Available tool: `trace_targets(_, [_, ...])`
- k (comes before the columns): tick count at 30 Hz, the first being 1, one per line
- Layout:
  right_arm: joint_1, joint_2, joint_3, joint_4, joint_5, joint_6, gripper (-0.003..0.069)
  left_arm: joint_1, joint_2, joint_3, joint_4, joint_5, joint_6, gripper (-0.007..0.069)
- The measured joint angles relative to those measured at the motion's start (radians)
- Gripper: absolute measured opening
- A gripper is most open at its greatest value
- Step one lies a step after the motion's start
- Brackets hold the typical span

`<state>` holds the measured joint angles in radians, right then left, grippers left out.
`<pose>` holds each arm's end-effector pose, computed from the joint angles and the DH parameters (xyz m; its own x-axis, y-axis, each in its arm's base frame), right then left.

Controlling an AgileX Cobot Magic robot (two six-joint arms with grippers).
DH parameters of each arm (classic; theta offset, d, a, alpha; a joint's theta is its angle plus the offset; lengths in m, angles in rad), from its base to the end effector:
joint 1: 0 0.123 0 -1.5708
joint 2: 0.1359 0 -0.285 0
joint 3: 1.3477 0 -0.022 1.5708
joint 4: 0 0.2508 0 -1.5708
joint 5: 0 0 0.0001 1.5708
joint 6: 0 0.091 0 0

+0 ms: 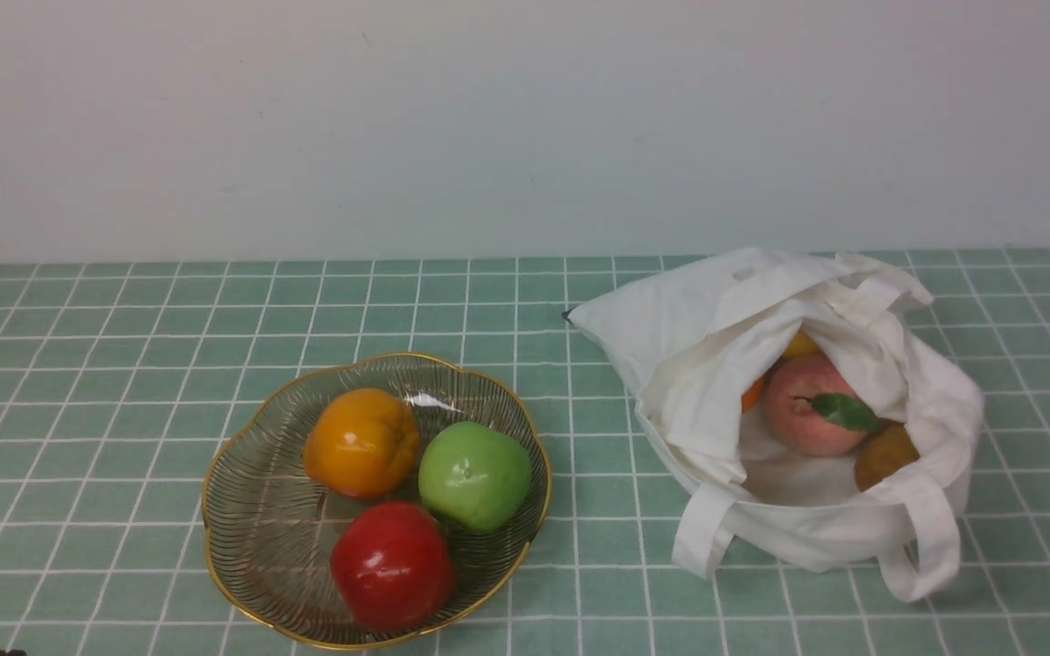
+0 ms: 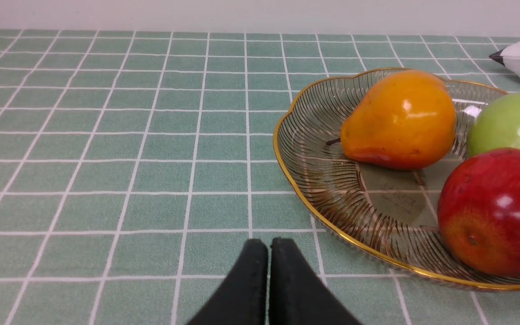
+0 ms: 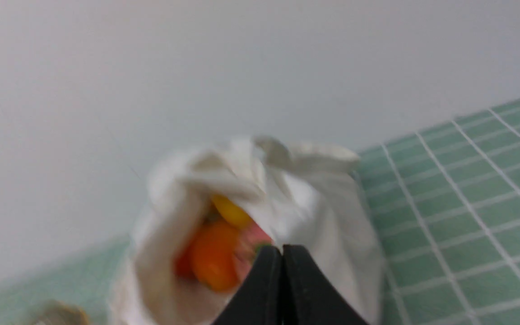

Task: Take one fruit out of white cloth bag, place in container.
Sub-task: 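Reach into the cloth bag and grasp the peach with the right gripper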

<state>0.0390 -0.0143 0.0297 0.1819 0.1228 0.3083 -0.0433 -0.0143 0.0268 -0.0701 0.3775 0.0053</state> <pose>0.0564 0.0042 0.1930 -0.0719 0.4671 -0.8813 -0.0310 0.8821 0.4700 0.0522 -0.0046 0.1711 -0.3006 -0.0469 -0.9526 0.0500 0.9966 -0.0648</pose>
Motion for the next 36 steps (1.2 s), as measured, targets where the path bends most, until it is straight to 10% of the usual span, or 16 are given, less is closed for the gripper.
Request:
trace_targets(8, [0.000,0.000,0.000,0.279,-0.190,0.054,-0.0014,0.000,0.000,0.000,0.000,0.000,0.000,-0.0008])
trace_targets(17, [0.009,0.000,-0.110,0.179,-0.210,0.036,-0.0014,0.000,0.000,0.000,0.000,0.000,0.000,-0.0008])
trace_targets(25, [0.016,0.371,-0.614,-0.189,0.345,-0.088,-0.0014,0.000,0.000,0.000,0.000,0.000,0.000,-0.0008])
trace_targets(31, [0.016,0.877,-0.890,-0.119,0.802,-0.290,-0.0014,0.000,0.000,0.000,0.000,0.000,0.000,-0.0008])
trace_targets(36, [0.045,1.163,-1.006,-0.009,0.874,-0.474,-0.0014,0.000,0.000,0.000,0.000,0.000,0.000,-0.0008])
